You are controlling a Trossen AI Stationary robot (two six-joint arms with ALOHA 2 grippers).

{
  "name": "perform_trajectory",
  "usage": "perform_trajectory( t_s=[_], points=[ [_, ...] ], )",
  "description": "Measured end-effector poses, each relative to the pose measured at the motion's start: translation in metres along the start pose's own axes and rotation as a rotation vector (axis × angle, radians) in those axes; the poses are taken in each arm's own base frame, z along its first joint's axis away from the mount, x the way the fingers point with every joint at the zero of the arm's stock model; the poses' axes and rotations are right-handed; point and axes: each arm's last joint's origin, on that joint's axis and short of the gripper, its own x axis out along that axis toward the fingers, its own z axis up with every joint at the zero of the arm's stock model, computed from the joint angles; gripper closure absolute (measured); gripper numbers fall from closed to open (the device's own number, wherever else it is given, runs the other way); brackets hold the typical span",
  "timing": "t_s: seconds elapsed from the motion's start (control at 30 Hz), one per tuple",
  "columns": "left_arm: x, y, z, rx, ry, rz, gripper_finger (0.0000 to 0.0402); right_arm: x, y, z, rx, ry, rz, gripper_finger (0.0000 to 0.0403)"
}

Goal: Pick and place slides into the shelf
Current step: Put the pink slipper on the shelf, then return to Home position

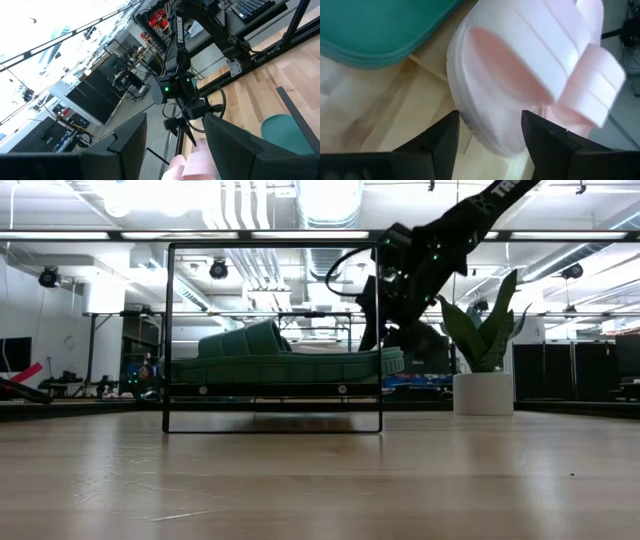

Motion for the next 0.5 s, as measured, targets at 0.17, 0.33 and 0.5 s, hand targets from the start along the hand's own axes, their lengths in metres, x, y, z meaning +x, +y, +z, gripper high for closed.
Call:
perform_trajectory(
  t_s=[0.17,0.33,0.5],
  points=[
    [0.000,0.000,0.000,0.000,0.000,0.000,0.0217,-0.019,0.002,0.009,-0.005,0.000,-0.004,0.0200],
    [0.000,0.000,0.000,-0.031,0.000,0.000,0.0217,-0.048,0.001,0.019,0.077,-0.032,-0.054,0.0200],
    [-0.002,0.004,-0.003,-0.306,0.013,0.016,0.0217,-0.085,-0.006,0.033,0.285,-0.158,-0.182,0.0200]
  ],
)
